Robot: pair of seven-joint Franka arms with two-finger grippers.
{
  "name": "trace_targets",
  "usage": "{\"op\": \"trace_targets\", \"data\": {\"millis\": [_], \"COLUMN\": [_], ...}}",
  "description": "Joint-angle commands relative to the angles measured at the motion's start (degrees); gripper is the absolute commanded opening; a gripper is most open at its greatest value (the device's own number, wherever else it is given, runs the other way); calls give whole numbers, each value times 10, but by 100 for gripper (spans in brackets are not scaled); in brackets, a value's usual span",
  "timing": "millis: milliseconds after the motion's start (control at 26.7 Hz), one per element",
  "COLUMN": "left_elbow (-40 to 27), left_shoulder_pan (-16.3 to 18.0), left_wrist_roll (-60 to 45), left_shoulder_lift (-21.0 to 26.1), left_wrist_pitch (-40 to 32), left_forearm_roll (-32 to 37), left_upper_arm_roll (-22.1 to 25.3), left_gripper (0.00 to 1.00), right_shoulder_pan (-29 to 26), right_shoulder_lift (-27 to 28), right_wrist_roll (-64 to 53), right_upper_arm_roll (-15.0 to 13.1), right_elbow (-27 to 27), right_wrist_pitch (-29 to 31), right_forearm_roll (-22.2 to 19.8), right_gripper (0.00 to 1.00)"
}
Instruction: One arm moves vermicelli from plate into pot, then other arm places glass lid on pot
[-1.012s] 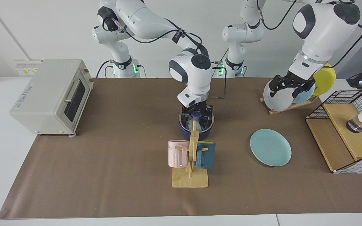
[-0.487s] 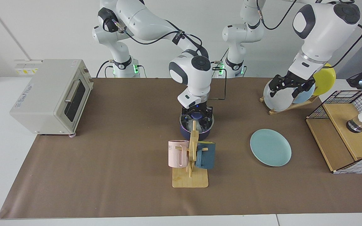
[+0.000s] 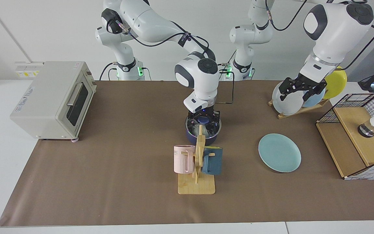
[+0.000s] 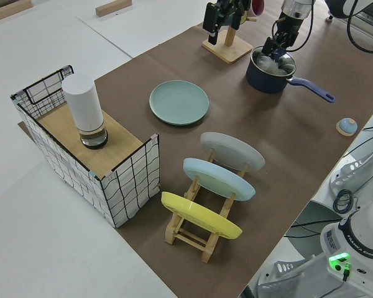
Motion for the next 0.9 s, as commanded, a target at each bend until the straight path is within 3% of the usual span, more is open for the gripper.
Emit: {"op": "trace_targets", "data": {"millis": [0,37,75,112,150,187,487,862], "left_elbow": [-6,-6,-6,-6,-6,-6,-6,-6], "left_shoulder_pan": [1,0,0,0,0,0,0,0], "left_wrist_roll": [-8,-8,-7,-8,-8,-8,-7,-7], "left_shoulder_lift": [-7,-7,-7,-7,-7,-7,-8,-11], "left_wrist_pitch": [7,7,7,7,7,7,7,7], "left_forearm_roll": [1,1,1,1,1,1,1,1], "left_upper_arm_roll": [-2,-2,-2,-2,-2,-2,-2,-2], "left_gripper": [100,100,100,100,100,100,100,100], "right_shoulder_pan": [-2,-4,-6,-8,-8,-7,-8,-8], "right_shoulder_lift": [14,15,16,16,16,16,17,6], "right_wrist_roll": [21,21,21,21,20,19,19,18], "right_upper_arm_roll": [1,1,1,1,1,1,1,6], "right_elbow": [7,7,7,7,7,8,10,53], "right_wrist_pitch": [6,7,7,7,7,7,7,-51], "right_forearm_roll": [-18,-17,-16,-17,-18,-19,-18,-16], "right_gripper": [0,7,21,48,86,100,100,100]}}
